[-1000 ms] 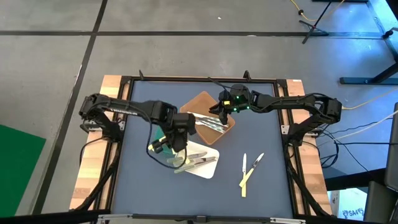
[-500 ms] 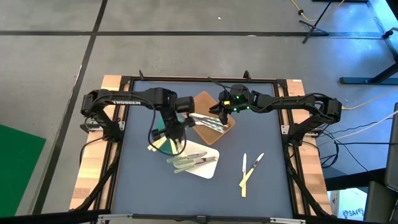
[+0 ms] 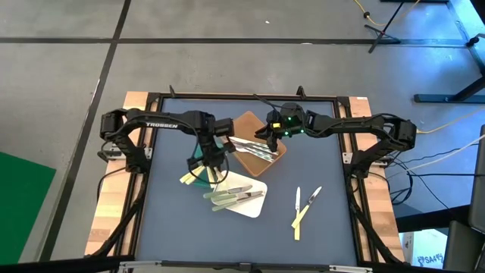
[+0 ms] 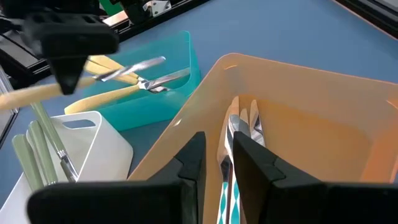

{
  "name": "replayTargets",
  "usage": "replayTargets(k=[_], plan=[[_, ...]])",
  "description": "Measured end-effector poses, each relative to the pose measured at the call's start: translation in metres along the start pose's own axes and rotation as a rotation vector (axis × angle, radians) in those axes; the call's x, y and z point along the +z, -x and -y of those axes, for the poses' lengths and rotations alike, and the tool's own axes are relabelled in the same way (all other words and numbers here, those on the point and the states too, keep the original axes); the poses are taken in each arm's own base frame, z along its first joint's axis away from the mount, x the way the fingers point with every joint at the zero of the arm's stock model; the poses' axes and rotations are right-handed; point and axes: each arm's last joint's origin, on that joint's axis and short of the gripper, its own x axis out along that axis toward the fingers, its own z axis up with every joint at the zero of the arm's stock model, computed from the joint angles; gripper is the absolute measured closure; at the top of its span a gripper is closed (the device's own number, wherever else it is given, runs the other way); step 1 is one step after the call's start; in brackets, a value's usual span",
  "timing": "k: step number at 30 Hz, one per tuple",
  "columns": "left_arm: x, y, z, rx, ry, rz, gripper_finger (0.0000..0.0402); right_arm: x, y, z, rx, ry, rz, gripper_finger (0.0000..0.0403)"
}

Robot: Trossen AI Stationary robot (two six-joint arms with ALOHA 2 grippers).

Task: Sort silverware by color (type)
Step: Put the yellow table knife into the green bin

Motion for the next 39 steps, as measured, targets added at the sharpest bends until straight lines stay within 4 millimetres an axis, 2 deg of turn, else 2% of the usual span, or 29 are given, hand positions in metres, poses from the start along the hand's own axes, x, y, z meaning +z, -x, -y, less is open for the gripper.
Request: replayTargets(k=[6,16,22,28,34,39], plan=[[-0.016,-0.007,-0.002,0.04,0.018,-0.047,0.0354,0.0,0.0,0.0,-0.001,0.0,0.0,0.0336],[-0.024,-0.004,0.0,0.06,0.16,-0.147,0.0353,0.0,0.0,0.0,-0.001,0.0,0.0,0.0336],[-0.02,-0.008,0.0,0.102,0.13,-0.247,0.0353,0.0,0.0,0.0,-0.001,0.0,0.001,0.0336],[-0.015,-0.012,0.002,0.105,0.107,-0.275,0.0353,0.0,0.0,0.0,-0.001,0.0,0.001,0.0336],[-0.014,-0.013,0.002,0.119,0.104,-0.286,0.0329,0.0,0.0,0.0,-0.001,0.0,0.0,0.0336],[-0.013,-0.013,0.001,0.148,0.192,-0.273,0.0298,0.0,0.0,0.0,-0.001,0.0,0.0,0.0336]])
